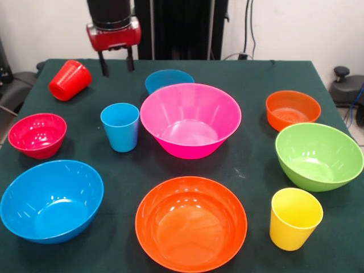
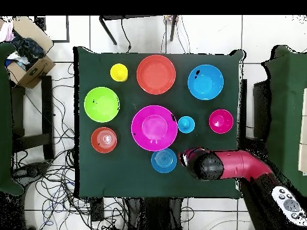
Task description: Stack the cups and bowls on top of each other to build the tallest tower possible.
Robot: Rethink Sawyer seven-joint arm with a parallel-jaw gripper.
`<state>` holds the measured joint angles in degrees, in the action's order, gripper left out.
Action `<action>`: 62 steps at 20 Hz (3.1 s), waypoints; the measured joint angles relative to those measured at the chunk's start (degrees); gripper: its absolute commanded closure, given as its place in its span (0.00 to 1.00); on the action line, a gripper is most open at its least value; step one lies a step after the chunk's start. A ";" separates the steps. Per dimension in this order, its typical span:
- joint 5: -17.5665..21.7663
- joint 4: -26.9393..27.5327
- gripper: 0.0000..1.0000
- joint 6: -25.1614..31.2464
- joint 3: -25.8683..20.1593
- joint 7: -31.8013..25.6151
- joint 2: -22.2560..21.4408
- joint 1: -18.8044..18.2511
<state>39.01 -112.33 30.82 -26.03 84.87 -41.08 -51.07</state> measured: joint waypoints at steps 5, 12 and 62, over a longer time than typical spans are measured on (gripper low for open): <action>-4.55 -1.02 0.00 -0.67 0.19 1.67 -3.03 4.72; -11.12 -2.74 0.00 -1.67 0.40 6.53 -6.78 8.34; -7.48 22.75 0.00 5.13 1.67 8.58 9.91 2.52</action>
<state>31.53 -89.59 35.95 -24.36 93.45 -31.17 -48.55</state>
